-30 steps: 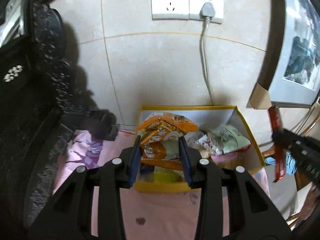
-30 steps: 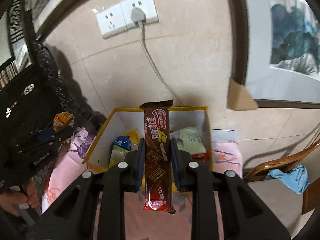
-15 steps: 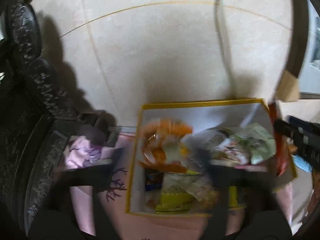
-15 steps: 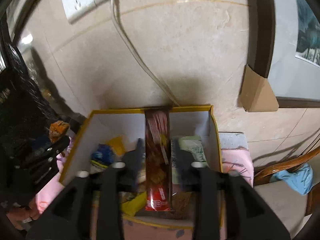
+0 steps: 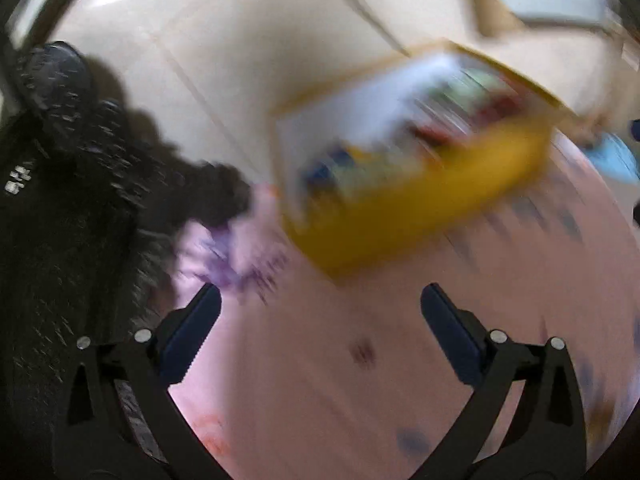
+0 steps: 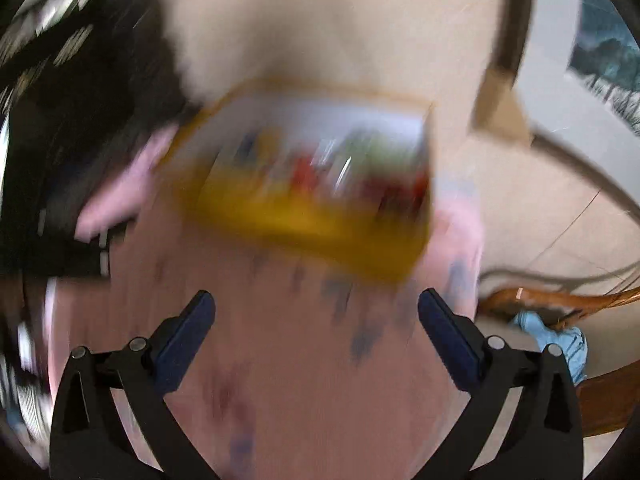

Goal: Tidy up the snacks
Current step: 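Move both open tools back down to the last snacks, then grasp clear bread packet with right tool while left grasps blue-edged white packet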

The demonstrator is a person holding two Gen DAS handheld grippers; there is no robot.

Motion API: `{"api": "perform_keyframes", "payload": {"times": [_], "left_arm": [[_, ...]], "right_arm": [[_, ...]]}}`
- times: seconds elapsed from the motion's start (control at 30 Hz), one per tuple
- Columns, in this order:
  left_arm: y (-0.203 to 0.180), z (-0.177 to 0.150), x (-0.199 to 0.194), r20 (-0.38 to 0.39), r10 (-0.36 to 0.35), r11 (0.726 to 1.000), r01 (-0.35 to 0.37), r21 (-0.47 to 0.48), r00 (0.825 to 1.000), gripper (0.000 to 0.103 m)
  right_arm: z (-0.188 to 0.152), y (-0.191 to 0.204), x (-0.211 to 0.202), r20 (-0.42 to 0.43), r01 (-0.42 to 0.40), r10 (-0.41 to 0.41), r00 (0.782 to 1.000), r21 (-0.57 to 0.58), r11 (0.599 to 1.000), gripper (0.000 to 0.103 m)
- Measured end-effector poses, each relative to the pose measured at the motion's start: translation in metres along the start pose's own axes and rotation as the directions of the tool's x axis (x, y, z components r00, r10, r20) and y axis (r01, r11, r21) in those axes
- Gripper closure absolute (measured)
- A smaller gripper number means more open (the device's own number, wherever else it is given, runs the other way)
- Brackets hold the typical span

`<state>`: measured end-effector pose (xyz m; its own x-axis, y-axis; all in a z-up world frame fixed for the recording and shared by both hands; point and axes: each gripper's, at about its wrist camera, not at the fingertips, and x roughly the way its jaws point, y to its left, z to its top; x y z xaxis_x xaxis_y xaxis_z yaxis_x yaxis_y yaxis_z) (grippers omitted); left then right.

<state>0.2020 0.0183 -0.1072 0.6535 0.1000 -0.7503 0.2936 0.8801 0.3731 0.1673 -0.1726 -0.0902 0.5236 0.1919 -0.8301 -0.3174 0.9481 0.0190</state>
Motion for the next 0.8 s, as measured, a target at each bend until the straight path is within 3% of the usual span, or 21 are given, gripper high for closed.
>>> {"api": "perform_keyframes", "payload": {"times": [0.07,0.1,0.17,0.27,0.47,0.6,0.63,0.7,0.73,0.8], "left_arm": [[-0.013,-0.042,-0.019,-0.004,-0.164,0.985,0.164,0.050,0.986,0.002],[-0.018,-0.057,-0.026,-0.011,-0.208,0.975,0.208,0.074,0.978,0.002],[-0.035,-0.089,-0.041,-0.030,-0.288,0.945,0.289,0.152,0.957,0.002],[-0.056,-0.113,-0.047,-0.051,-0.350,0.899,0.351,0.262,0.935,0.002],[-0.092,-0.126,-0.029,-0.086,-0.392,0.801,0.386,0.457,0.916,0.002],[-0.108,-0.139,-0.019,-0.154,-0.459,0.701,0.463,0.542,0.875,0.002],[-0.114,-0.146,-0.020,-0.165,-0.461,0.661,0.462,0.591,0.872,0.002],[-0.125,-0.158,-0.018,-0.169,-0.424,0.606,0.418,0.677,0.890,0.002],[-0.123,-0.159,-0.020,-0.141,-0.446,0.602,0.413,0.683,0.884,0.002],[-0.123,-0.154,-0.014,-0.190,-0.440,0.616,0.449,0.647,0.878,0.002]], "right_arm": [[-0.059,0.025,-0.003,-0.104,-0.039,0.027,0.994,-0.112,0.993,0.001],[-0.083,0.037,-0.002,-0.152,-0.050,0.025,0.988,-0.163,0.985,0.001],[-0.130,0.060,-0.001,-0.240,-0.109,0.049,0.970,-0.245,0.963,0.001],[-0.170,0.082,0.004,-0.320,-0.196,0.103,0.942,-0.276,0.941,0.001],[-0.183,0.087,0.023,-0.295,-0.153,0.057,0.954,-0.312,0.938,0.001],[-0.178,0.077,0.035,-0.303,-0.157,0.063,0.951,-0.298,0.942,0.001],[-0.179,0.077,0.038,-0.305,-0.163,0.069,0.950,-0.293,0.942,0.001],[-0.178,0.077,0.045,-0.316,-0.181,0.084,0.945,-0.292,0.939,0.001],[-0.178,0.079,0.050,-0.321,-0.183,0.080,0.944,-0.304,0.935,0.001],[-0.179,0.080,0.056,-0.320,-0.181,0.072,0.945,-0.325,0.928,0.001]]}}
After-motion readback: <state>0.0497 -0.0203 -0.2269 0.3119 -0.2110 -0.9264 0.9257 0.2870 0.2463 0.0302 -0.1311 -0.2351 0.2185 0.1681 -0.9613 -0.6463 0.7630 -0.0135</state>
